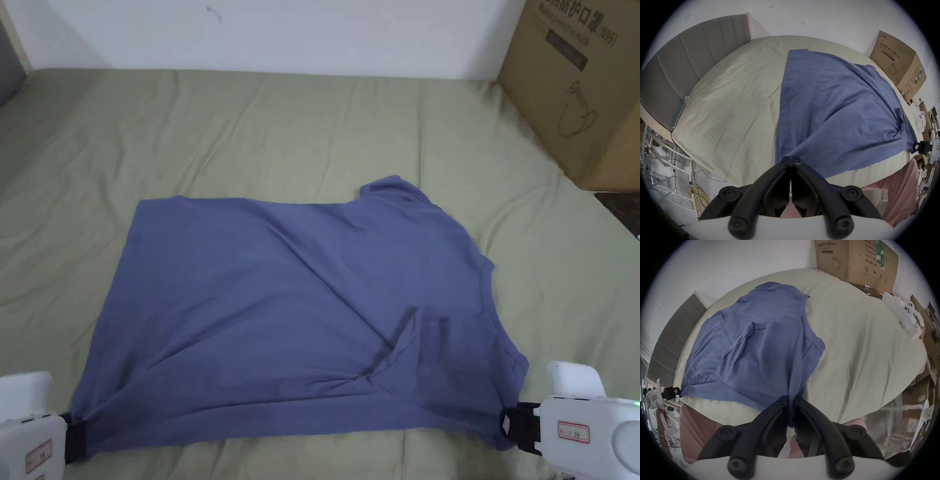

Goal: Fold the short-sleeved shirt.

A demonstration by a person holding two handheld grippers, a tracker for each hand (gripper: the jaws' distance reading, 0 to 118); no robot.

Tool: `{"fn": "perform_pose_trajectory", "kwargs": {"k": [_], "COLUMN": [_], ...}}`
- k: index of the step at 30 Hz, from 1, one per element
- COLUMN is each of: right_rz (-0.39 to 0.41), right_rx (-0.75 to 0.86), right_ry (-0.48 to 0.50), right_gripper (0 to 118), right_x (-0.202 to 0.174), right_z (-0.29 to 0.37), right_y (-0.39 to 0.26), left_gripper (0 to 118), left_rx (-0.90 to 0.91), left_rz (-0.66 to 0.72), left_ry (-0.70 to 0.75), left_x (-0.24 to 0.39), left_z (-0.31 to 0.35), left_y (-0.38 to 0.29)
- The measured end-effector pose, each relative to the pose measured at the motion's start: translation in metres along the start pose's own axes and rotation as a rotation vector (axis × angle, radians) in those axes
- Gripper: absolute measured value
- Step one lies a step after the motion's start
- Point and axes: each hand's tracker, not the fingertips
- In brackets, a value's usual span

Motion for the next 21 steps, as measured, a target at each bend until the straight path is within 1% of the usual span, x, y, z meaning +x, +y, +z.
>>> {"fn": "perform_pose_trajectory", "kwargs": {"k": [5, 8, 10, 12, 14, 16, 18, 21], "right_rz": [-0.027, -0.026, -0.001, 0.03, 0.026, -0.008, -0.032, -0.039], "right_rx": [0.049, 0.074, 0.089, 0.081, 0.071, 0.035, 0.003, -0.027], "right_ry": [0.015, 0.027, 0.016, -0.026, -0.024, -0.031, -0.035, -0.051], "right_gripper": [6, 6, 6, 6, 6, 6, 6, 7], "right_x": [-0.003, -0.005, -0.014, -0.018, -0.019, -0.016, -0.014, -0.014], "right_z": [0.025, 0.032, 0.032, 0.022, 0.005, -0.016, -0.04, -0.067], "right_y": [0.024, 0.048, 0.066, 0.088, 0.11, 0.13, 0.148, 0.164], "left_gripper": [0, 0, 0, 0, 0, 0, 0, 1], "left_rx": [0.021, 0.036, 0.052, 0.063, 0.067, 0.064, 0.065, 0.043], "left_rz": [-0.01, -0.014, -0.033, -0.057, -0.072, -0.088, -0.145, -0.171], "left_ry": [0.012, 0.009, 0.01, 0.02, 0.02, 0.03, 0.055, 0.056], "left_x": [0.002, 0.001, 0.004, 0.01, 0.014, 0.021, 0.029, 0.037], "left_z": [0.012, 0.006, 0.002, -0.003, -0.017, -0.035, -0.055, -0.082], "left_y": [0.017, 0.042, 0.062, 0.087, 0.111, 0.133, 0.152, 0.17]}}
